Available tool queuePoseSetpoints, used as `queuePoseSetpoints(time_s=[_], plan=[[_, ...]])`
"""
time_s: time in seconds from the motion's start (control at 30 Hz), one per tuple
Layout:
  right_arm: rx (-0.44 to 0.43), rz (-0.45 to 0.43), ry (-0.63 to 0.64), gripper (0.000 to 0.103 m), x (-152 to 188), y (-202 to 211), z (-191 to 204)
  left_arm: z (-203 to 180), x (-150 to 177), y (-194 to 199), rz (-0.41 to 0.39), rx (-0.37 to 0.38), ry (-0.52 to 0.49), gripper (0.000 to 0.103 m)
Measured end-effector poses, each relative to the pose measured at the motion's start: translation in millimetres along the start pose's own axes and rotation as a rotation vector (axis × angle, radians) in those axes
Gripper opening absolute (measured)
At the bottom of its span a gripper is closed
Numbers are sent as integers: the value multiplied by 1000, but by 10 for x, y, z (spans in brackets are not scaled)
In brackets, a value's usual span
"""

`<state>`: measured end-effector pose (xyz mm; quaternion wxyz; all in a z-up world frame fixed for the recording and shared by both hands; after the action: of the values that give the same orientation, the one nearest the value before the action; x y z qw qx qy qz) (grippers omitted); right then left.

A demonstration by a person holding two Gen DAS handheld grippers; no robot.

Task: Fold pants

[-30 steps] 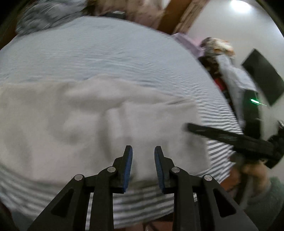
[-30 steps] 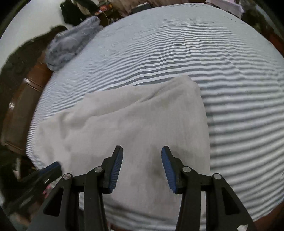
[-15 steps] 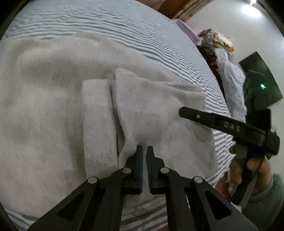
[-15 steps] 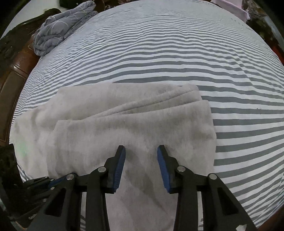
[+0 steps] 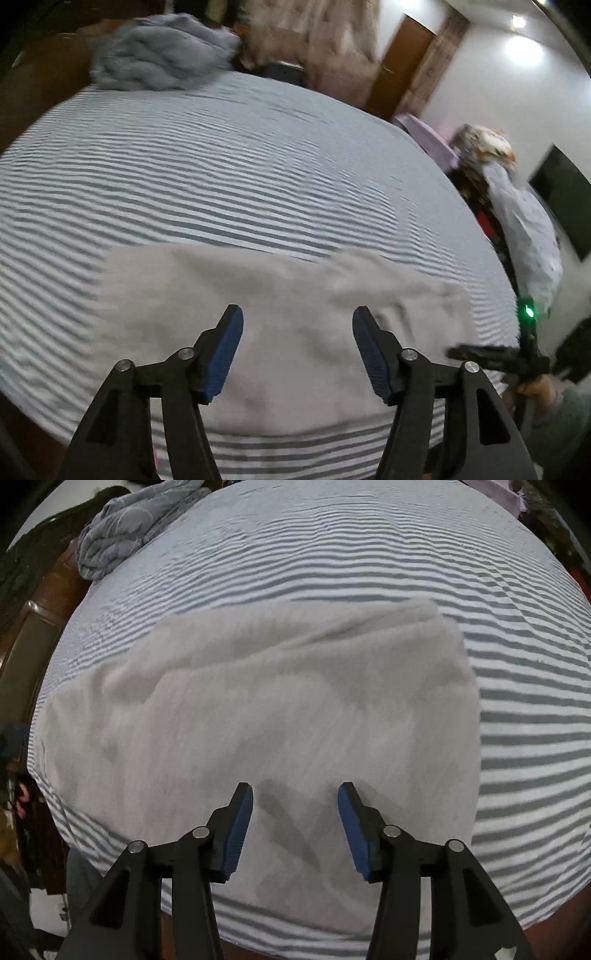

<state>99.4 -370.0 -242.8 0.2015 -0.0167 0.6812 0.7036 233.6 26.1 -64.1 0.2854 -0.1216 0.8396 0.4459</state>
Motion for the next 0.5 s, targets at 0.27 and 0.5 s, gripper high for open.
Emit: queuePoseSetpoints(time_s=[0.27,0.5], plan=[[28,49,-32,46,48,-15,-1,1095,3,262,-15,161,188,81],[107,79,-4,50,19,-110,118,1444,-22,181,39,256,148,95]])
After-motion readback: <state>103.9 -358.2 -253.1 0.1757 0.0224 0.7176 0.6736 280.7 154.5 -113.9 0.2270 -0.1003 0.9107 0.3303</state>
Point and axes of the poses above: each gripper's, at about its wrist camera, not at the fingertips, and y roughly against the way its jaws point, z to its left, x to its underside, the point moved 7 cm from there along -y, roughly the way its jaws point, and after that the axes turned 9 degrees about x, right-handed, at the moved point
